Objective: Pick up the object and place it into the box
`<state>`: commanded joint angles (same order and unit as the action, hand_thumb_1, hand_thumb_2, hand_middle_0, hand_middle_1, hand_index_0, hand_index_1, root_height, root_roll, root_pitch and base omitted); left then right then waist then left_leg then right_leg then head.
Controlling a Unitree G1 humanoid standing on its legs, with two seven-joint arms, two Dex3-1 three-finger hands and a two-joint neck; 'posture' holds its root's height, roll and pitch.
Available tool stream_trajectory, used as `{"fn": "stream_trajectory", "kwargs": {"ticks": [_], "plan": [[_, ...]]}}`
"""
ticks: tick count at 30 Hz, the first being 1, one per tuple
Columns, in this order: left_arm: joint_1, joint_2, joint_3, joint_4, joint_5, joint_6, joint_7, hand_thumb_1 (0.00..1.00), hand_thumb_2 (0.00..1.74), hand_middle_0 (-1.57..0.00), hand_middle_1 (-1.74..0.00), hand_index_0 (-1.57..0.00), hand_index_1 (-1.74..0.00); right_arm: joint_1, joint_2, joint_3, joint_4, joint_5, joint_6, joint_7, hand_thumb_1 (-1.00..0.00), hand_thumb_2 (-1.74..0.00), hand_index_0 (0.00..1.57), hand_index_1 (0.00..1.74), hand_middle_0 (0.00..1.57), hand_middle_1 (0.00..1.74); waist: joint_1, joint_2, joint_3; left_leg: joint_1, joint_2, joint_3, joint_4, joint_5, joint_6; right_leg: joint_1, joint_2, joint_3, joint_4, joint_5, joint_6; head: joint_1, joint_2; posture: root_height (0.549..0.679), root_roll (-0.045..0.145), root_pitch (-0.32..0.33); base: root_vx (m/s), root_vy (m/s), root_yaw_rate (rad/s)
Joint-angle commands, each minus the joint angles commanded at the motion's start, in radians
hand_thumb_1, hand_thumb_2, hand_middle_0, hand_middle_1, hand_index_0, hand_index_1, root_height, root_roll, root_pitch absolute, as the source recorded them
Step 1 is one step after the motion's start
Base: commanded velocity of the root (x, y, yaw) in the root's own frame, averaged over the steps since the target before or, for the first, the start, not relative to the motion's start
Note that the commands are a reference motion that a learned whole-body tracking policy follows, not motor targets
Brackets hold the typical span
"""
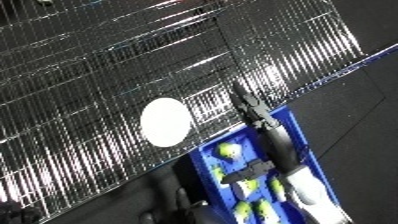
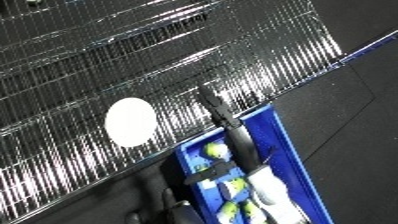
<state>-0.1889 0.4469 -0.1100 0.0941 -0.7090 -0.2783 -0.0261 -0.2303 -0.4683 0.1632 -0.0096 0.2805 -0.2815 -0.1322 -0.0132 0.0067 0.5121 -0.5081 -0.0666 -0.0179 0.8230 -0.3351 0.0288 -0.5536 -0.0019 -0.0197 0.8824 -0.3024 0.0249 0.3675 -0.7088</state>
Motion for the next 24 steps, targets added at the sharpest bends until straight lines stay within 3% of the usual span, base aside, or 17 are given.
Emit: {"fn": "stream_trajectory", "kwargs": {"ticks": [7,24], "plan": [[0.008,0.009,-0.006,-0.004,-0.005,0.02,-0.008,1.0,1.74,-1.57,-1.74,-1.57,-1.74,-0.044,0.013,0.027,0.044,0.03,0.021,0.016,0.0,0.0,0.0,0.0,0.0,0.0,0.02,0.004,0.005,-0.018,-0.002,-0.003,0.039,-0.013,0.0035,-0.022,-0.013,-0.012,0.049,-0.016,-0.0028,0.016,0.004,0.615,0.057,0.005,0.08,-0.006,0.099],[0.011,0.017,-0.023,-0.018,-0.007,0.035,0.003,1.0,1.74,-1.57,-1.74,-1.57,-1.74,-0.111,0.027,0.057,0.108,0.048,0.031,0.038,0.0,0.0,0.0,0.0,0.0,0.0,0.036,0.017,0.008,-0.069,-0.012,-0.002,0.101,-0.033,0.0104,-0.082,-0.0194,-0.016,0.112,-0.028,-0.0068,0.033,0.023,0.603,0.056,0.011,0.029,0.012,0.039]]}}
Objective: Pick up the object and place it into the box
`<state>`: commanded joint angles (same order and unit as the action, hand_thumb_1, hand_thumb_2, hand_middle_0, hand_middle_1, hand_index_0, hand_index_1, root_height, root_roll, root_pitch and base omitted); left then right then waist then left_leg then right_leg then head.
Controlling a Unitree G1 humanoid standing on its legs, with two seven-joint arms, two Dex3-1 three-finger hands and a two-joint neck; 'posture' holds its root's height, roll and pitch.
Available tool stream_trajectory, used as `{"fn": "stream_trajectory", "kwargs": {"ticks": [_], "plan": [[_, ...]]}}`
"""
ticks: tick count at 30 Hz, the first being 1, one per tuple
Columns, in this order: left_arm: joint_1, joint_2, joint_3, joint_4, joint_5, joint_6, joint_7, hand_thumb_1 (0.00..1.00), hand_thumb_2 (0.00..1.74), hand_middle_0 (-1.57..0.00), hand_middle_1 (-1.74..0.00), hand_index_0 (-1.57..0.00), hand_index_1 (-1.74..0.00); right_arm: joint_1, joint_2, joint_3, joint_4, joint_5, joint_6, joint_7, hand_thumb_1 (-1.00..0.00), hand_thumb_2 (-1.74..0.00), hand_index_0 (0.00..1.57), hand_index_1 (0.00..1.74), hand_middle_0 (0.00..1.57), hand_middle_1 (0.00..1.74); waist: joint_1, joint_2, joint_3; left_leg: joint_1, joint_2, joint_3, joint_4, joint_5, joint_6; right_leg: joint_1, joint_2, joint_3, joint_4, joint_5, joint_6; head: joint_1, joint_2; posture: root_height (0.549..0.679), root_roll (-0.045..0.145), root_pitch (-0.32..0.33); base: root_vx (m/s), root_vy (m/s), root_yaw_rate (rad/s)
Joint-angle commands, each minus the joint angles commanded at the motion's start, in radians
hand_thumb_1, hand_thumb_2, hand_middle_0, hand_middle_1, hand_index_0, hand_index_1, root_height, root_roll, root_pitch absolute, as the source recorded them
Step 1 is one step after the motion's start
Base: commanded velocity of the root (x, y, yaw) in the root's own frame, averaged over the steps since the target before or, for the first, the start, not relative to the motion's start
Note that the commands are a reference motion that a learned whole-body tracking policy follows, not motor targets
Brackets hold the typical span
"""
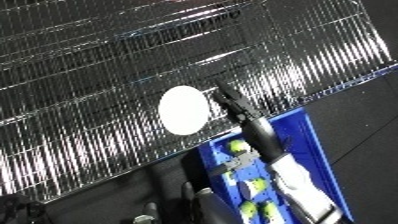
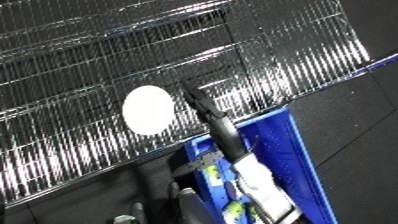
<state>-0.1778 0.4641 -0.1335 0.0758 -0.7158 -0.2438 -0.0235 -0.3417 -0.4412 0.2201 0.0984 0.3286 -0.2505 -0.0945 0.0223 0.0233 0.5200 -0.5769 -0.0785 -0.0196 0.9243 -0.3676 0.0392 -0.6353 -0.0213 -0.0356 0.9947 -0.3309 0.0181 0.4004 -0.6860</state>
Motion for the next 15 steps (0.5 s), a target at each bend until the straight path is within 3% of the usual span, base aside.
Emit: {"fn": "stream_trajectory", "kwargs": {"ticks": [15], "plan": [[-0.016,0.004,-0.028,-0.016,-0.006,0.007,0.025,1.0,1.74,-1.57,-1.74,-1.57,-1.74,-0.103,0.009,0.047,0.057,0.023,0.017,0.012,0.0,0.0,0.0,0.0,0.0,0.0,0.02,0.013,0.0,-0.049,-0.008,0.0,0.048,-0.014,0.0061,-0.058,-0.0008,-0.007,0.052,-0.013,-0.008,0.025,0.026,0.593,0.056,0.026,0.014,0.015,0.055]]}}
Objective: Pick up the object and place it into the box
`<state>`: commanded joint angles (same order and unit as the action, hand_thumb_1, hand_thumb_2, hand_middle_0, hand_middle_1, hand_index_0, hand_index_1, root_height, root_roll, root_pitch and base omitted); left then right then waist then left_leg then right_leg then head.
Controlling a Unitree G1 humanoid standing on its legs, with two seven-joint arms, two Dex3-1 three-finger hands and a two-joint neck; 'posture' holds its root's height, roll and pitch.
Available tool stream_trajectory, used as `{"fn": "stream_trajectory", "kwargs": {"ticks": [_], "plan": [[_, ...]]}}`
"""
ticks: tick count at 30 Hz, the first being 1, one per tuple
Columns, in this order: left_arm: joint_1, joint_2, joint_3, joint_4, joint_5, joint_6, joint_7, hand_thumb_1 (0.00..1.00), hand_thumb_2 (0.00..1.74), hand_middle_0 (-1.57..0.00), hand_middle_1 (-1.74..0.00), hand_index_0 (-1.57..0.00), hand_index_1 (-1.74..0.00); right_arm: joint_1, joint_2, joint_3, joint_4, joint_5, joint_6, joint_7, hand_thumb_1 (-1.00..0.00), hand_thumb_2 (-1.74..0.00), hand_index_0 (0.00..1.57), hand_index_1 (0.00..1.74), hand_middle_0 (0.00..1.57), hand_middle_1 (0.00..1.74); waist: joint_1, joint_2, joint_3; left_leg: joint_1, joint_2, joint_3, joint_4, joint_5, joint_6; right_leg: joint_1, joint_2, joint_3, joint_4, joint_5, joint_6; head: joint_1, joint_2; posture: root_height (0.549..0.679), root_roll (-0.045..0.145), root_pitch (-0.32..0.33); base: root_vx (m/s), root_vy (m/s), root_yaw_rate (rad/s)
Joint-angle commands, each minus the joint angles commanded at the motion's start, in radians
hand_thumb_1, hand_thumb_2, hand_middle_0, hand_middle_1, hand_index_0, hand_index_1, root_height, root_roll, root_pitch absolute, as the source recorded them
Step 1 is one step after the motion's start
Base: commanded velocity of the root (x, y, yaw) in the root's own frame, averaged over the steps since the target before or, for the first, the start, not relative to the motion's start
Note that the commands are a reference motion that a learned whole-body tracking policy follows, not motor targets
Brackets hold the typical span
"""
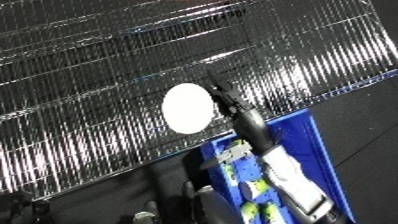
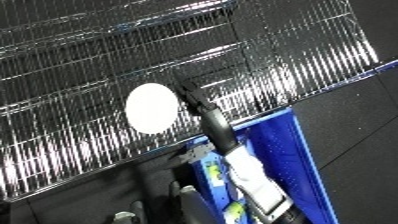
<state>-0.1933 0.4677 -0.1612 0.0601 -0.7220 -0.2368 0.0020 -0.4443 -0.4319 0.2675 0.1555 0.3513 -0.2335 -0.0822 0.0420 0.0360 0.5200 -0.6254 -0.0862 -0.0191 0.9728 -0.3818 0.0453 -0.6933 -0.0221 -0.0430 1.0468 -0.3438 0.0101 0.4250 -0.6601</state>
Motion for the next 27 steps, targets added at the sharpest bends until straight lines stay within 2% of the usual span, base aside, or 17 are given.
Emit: {"fn": "stream_trajectory", "kwargs": {"ticks": [5,11,18,27], "plan": [[-0.002,0.0,-0.004,0.0,0.0,-0.001,0.002,1.0,1.74,-1.57,-1.74,-1.57,-1.74,-0.01,0.0,0.004,0.004,0.003,0.0,-0.002,0.0,0.0,0.0,0.0,0.0,0.0,0.002,0.001,0.0,-0.002,-0.001,0.0,0.002,0.0,0.0001,-0.002,0.0003,0.0,0.001,0.0,-0.0006,0.013,0.014,0.593,0.056,0.027,0.0,0.002,0.013],[-0.016,0.003,-0.022,0.003,-0.005,-0.001,0.014,1.0,1.74,-1.57,-1.74,-1.57,-1.74,-0.096,-0.003,0.024,0.056,0.021,0.016,-0.02,0.0,0.0,0.0,0.0,0.0,0.0,0.017,0.01,0.0,-0.02,-0.005,-0.001,0.019,-0.004,0.0027,-0.02,-0.0019,-0.003,0.013,-0.001,-0.0067,0.052,0.052,0.59,0.059,0.032,-0.007,0.02,0.07],[-0.028,0.003,-0.029,-0.001,-0.013,-0.007,0.015,1.0,1.74,-1.57,-1.74,-1.57,-1.74,-0.152,-0.002,0.037,0.09,0.047,0.031,-0.01,-0.35,-0.61,0.55,0.61,0.55,0.61,0.022,0.018,0.0,-0.036,-0.008,-0.001,0.02,-0.004,0.0055,-0.039,0.0011,-0.004,0.017,0.0,-0.0096,0.07,0.086,0.589,0.058,0.046,-0.026,0.018,0.022],[-0.044,0.001,-0.036,-0.004,-0.016,-0.006,0.029,1.0,1.74,-1.57,-1.74,-1.57,-1.74,-0.189,-0.002,0.044,0.106,0.058,0.046,-0.008,-0.8,-1.39,1.26,1.39,1.26,1.39,0.022,0.02,0.0,-0.044,-0.008,0.0,0.013,-0.003,0.0064,-0.049,0.0041,-0.002,0.011,0.005,-0.0092,0.074,0.108,0.589,0.056,0.056,-0.021,0.015,0.002]]}}
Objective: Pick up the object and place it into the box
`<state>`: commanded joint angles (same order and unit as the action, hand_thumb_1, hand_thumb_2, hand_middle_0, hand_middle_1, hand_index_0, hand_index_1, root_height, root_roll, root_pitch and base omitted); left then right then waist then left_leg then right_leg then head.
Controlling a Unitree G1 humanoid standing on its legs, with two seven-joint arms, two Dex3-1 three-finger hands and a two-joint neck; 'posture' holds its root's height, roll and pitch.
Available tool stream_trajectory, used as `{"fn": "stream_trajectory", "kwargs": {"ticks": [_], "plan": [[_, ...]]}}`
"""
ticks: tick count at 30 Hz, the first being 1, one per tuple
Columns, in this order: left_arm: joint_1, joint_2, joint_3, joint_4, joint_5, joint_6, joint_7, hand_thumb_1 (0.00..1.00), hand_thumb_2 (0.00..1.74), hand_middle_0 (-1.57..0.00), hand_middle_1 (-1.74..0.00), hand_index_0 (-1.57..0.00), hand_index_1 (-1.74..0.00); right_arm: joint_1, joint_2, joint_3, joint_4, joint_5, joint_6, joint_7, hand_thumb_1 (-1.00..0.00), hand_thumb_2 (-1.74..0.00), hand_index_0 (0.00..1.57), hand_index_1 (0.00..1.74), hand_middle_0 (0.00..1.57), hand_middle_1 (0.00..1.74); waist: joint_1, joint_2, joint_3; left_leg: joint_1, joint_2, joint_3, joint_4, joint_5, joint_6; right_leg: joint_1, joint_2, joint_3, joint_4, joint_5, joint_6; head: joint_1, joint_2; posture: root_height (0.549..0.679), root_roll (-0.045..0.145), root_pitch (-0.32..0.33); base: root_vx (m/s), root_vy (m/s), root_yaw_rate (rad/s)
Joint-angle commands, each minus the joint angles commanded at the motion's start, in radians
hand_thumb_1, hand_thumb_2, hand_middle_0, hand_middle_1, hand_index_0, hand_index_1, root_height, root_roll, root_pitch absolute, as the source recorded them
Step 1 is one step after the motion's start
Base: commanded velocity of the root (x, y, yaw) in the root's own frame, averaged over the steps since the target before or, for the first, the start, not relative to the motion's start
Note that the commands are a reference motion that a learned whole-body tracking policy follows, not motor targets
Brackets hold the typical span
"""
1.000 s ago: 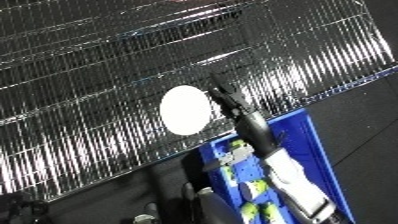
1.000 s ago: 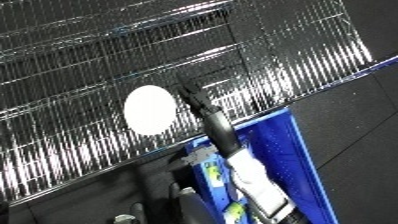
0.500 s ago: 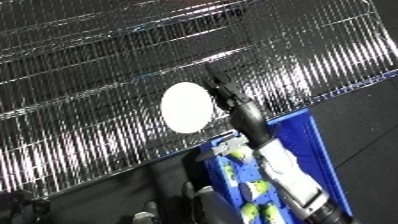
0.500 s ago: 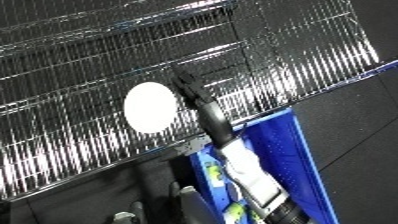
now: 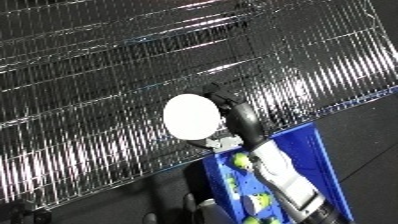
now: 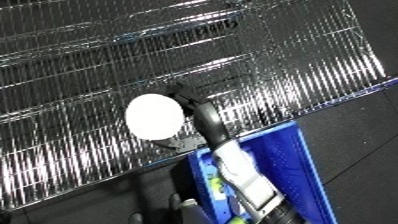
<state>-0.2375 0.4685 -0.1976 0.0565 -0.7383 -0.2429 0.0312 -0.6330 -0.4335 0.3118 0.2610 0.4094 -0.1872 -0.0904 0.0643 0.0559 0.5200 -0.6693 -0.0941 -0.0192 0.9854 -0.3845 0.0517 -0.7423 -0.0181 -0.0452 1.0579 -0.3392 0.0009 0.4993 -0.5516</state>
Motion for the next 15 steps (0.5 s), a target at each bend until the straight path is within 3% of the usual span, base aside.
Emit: {"fn": "stream_trajectory", "kwargs": {"ticks": [2,10,15], "plan": [[-0.003,0.0,0.0,0.001,-0.001,-0.002,0.001,1.0,1.74,-1.57,-1.74,-1.57,-1.74,-0.004,-0.001,0.001,0.001,-0.003,0.004,-0.002,-0.9,-1.57,1.41,1.57,1.41,1.57,0.0,0.0,0.0,0.0,0.0,0.001,-0.003,0.0,0.0001,-0.001,0.0011,0.001,-0.002,0.001,0.0001,0.0,0.005,0.589,0.056,0.058,-0.025,0.009,0.005],[-0.005,-0.006,0.008,0.005,0.002,-0.004,-0.006,1.0,1.74,-1.57,-1.74,-1.57,-1.74,0.002,-0.002,-0.012,-0.015,-0.025,-0.006,-0.042,-0.9,-1.57,1.41,1.57,1.41,1.57,-0.005,-0.003,0.0,0.022,0.003,0.004,-0.036,0.004,-0.0001,0.019,0.0067,0.006,-0.027,0.005,0.0014,0.012,0.021,0.594,0.052,0.062,-0.025,-0.005,-0.018],[0.004,-0.007,0.018,0.011,0.003,-0.012,-0.007,1.0,1.74,-1.57,-1.74,-1.57,-1.74,0.059,-0.007,-0.051,-0.092,-0.041,-0.048,-0.071,-0.9,-1.57,1.41,1.57,1.41,1.57,-0.024,-0.01,0.0,0.049,0.008,0.007,-0.066,0.007,-0.0003,0.042,0.0133,0.014,-0.054,0.011,0.0087,0.003,0.028,0.599,0.05,0.061,-0.026,-0.008,-0.11]]}}
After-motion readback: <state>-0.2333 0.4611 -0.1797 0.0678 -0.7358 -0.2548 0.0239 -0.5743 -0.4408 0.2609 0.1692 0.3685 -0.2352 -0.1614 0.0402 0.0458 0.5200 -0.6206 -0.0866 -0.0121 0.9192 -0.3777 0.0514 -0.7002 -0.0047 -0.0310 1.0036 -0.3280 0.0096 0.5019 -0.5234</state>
